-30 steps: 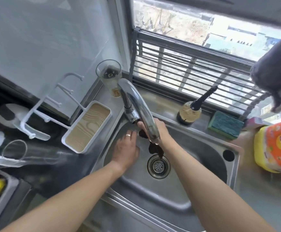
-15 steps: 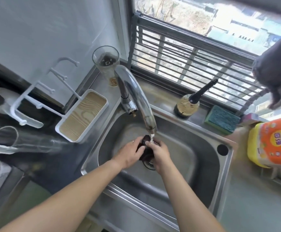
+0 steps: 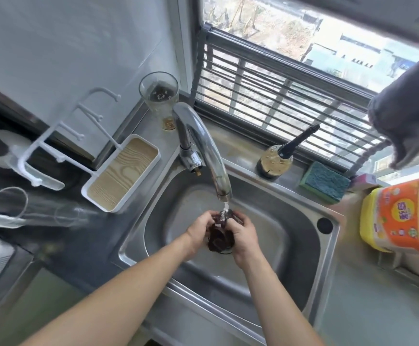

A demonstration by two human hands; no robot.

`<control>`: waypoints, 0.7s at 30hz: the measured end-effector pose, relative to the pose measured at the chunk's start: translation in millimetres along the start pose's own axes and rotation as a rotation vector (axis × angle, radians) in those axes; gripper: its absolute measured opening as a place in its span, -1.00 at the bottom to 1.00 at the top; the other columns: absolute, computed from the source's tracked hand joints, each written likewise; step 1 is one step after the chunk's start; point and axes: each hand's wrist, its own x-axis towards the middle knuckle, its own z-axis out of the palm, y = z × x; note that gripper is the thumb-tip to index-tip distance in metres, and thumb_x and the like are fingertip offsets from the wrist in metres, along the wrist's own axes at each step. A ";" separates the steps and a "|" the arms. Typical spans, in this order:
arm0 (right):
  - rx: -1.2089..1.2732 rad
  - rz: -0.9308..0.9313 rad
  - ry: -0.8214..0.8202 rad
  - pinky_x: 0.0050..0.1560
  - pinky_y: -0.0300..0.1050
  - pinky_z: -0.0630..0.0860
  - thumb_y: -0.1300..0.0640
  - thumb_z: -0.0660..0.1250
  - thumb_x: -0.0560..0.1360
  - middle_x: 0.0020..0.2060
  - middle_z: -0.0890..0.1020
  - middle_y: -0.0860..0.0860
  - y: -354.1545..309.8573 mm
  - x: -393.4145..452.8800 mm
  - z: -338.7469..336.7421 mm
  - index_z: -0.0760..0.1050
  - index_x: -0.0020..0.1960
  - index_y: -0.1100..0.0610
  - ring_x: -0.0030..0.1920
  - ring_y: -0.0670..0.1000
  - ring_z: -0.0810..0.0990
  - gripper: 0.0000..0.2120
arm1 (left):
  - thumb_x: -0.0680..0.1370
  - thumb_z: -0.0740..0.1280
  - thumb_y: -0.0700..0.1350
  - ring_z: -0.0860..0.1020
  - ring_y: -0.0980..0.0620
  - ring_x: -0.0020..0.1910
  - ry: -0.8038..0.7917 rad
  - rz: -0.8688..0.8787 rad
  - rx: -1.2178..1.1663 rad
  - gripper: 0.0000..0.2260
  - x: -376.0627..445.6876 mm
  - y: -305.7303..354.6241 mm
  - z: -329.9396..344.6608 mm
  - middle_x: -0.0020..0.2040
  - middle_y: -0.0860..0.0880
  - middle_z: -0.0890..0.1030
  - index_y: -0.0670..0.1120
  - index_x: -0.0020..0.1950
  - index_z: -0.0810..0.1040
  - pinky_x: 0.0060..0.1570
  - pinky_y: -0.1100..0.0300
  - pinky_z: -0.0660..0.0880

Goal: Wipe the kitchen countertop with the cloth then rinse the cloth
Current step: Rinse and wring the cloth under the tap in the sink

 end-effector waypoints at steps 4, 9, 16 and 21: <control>0.133 0.082 0.021 -0.03 0.02 0.62 0.44 0.15 0.41 -0.03 0.71 0.21 -2.0 -0.7 -0.9 0.57 0.26 0.17 -0.06 0.20 0.66 -0.50 | 0.71 0.03 0.06 0.61 0.13 -0.36 -0.014 -0.098 -0.074 -0.60 -2.3 -3.5 0.6 -0.34 0.05 0.67 -0.02 -0.11 0.58 -0.36 0.28 0.47; 0.235 0.098 0.006 0.14 0.11 0.56 0.42 0.08 0.27 -0.08 0.66 0.22 -8.3 0.8 4.0 0.62 0.17 0.27 -0.05 0.22 0.59 -0.44 | 0.63 0.05 0.32 0.66 0.02 -0.12 -0.051 -0.150 -0.020 -0.39 -0.3 -11.7 -6.8 -0.05 -0.10 0.75 -0.11 0.19 0.66 -0.11 0.18 0.49; -0.199 -0.056 -0.081 0.11 0.05 0.65 0.21 0.50 0.45 -0.05 0.76 0.10 -1.3 7.8 -12.7 0.66 0.10 0.13 0.04 0.16 0.73 -0.77 | 0.56 0.41 -0.03 0.64 -0.09 -0.11 0.173 -0.017 -0.248 -0.83 5.7 -6.4 -12.0 0.06 -0.15 0.68 -0.02 0.10 0.54 -0.20 0.08 0.57; -0.125 0.041 0.043 -0.02 -0.02 0.65 -0.18 0.47 0.49 -0.06 0.76 0.12 -0.1 7.8 -12.6 0.63 0.12 0.16 -0.02 0.12 0.75 -0.57 | 0.34 0.48 -0.14 0.62 -0.08 -0.08 0.128 0.002 -0.221 -0.47 -0.7 -7.3 -15.9 0.13 -0.12 0.64 0.00 0.30 0.48 -0.23 0.10 0.55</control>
